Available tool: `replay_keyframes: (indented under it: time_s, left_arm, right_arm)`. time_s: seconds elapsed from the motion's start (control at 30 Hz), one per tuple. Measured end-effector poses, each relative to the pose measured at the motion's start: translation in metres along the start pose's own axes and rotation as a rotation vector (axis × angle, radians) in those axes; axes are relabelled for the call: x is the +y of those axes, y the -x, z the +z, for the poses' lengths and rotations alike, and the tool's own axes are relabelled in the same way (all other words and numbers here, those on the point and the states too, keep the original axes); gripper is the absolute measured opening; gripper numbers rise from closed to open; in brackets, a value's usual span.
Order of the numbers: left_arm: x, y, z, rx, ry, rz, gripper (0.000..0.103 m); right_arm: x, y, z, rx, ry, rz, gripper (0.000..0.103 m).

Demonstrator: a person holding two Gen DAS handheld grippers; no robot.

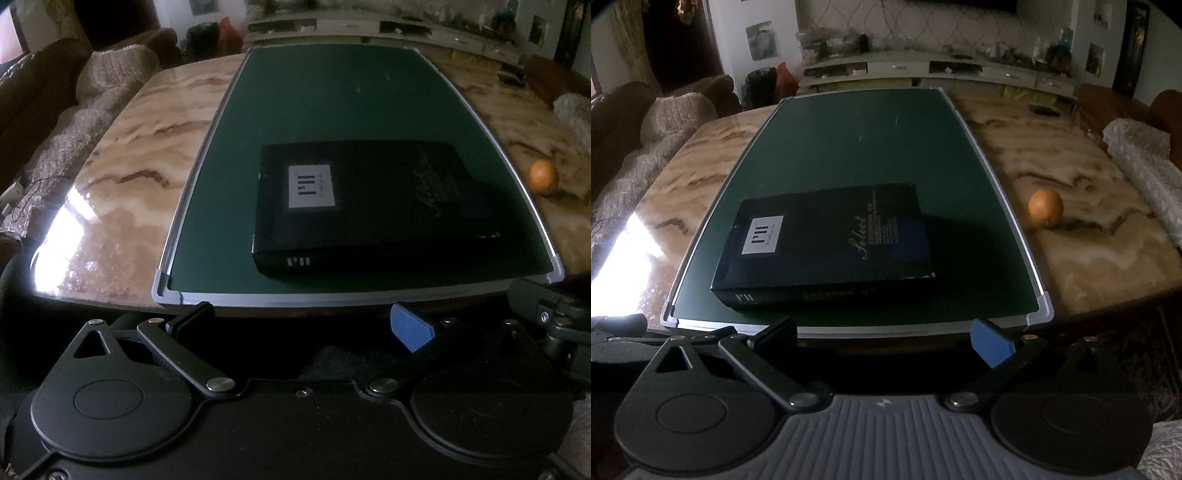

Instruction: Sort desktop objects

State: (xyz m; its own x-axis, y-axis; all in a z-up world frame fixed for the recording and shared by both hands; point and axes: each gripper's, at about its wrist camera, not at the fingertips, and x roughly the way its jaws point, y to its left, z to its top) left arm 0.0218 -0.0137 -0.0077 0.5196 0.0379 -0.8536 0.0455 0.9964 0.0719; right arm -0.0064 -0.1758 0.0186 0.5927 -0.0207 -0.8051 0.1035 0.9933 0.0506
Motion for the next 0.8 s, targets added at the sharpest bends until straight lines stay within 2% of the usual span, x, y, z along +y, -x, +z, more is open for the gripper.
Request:
replay_keyframes:
  time_s: [0.8]
  left_arm:
    - [0.0026,-0.0056,0.0019,0.029,0.003,0.02,0.103]
  right_arm:
    - [-0.0005,-0.0073,-0.0011,0.031,-0.007,0.021,0.103]
